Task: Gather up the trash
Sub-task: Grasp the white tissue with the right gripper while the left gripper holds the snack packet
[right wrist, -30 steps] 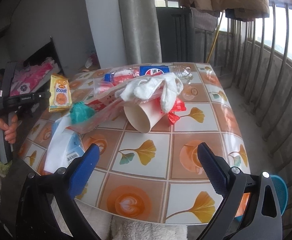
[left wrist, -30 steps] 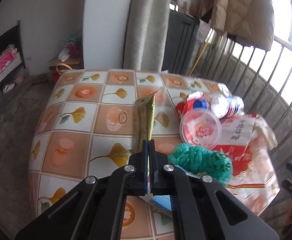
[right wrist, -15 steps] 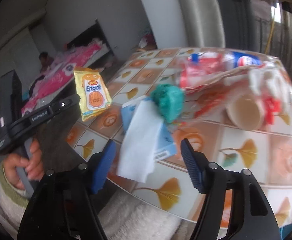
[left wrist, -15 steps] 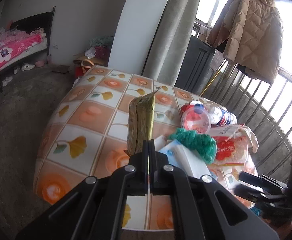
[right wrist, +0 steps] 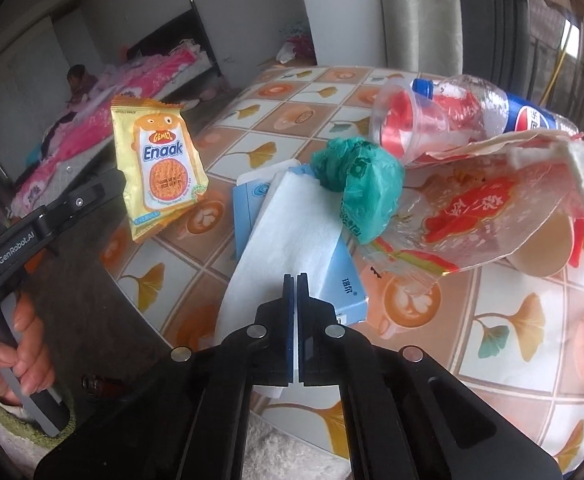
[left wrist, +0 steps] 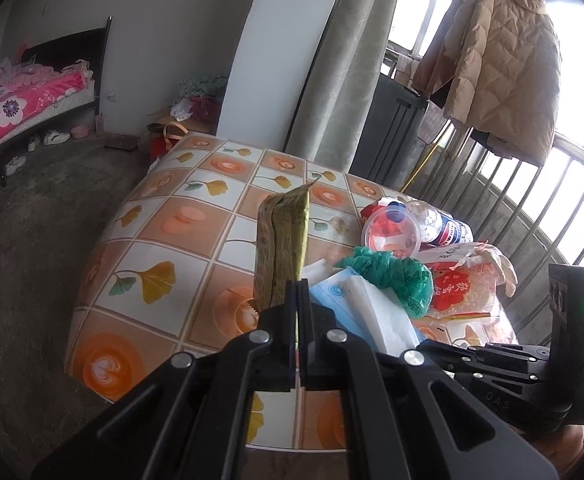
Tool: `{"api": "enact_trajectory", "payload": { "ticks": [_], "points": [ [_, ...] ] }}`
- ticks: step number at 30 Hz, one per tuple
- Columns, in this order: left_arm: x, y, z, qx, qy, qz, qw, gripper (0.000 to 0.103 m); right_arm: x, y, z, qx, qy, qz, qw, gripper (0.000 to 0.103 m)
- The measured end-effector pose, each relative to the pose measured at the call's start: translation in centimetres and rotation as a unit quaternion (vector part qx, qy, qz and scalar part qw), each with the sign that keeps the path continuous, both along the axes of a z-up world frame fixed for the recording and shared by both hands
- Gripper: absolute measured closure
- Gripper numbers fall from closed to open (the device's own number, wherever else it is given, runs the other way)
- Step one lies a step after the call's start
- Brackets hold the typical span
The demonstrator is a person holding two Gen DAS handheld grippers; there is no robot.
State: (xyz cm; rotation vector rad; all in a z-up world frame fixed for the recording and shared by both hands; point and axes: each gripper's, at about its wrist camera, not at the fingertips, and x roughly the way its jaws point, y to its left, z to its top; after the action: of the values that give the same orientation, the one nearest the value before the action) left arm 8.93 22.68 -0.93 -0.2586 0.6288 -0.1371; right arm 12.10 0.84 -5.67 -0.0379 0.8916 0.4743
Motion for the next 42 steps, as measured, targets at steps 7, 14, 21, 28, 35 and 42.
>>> {"api": "enact_trajectory", "payload": {
  "ticks": [7,14,21,28,35,42],
  "points": [
    [-0.4,-0.1,0.6,0.004,-0.013,0.006,0.9999,0.103,-1.9,-0.3,1.9,0.02,-0.026,0.015,0.999,0.103],
    [-0.5,-0.4,0.3,0.004,-0.004,0.006,1.0,0.103,-2.2,2.4,0.6,-0.03,-0.02,0.048,0.998,0.061],
    [-0.4,0.2,0.0,0.001,-0.005,0.014,0.9999,0.103,-1.0,2.5,-0.3,-0.048,-0.021,0.034,0.998,0.101],
    [-0.6,0.7,0.6,0.004,-0.012,0.021,0.9997,0.103,-1.6,0.8,2.0,0.016,-0.027,0.034,0.999,0.103],
    [-2.3,0.5,3.1,-0.028,-0.024,0.0,0.9993,0.103,-3.0,-1.8,5.1,0.135,-0.02,0.073,0.988,0.103],
    [-4.8,-1.1,6.8,-0.044,-0.044,-0.045,0.997,0.103,-5.4,-5.7,8.2,0.202,-0.047,0.069,0.976,0.103]
  ]
}}
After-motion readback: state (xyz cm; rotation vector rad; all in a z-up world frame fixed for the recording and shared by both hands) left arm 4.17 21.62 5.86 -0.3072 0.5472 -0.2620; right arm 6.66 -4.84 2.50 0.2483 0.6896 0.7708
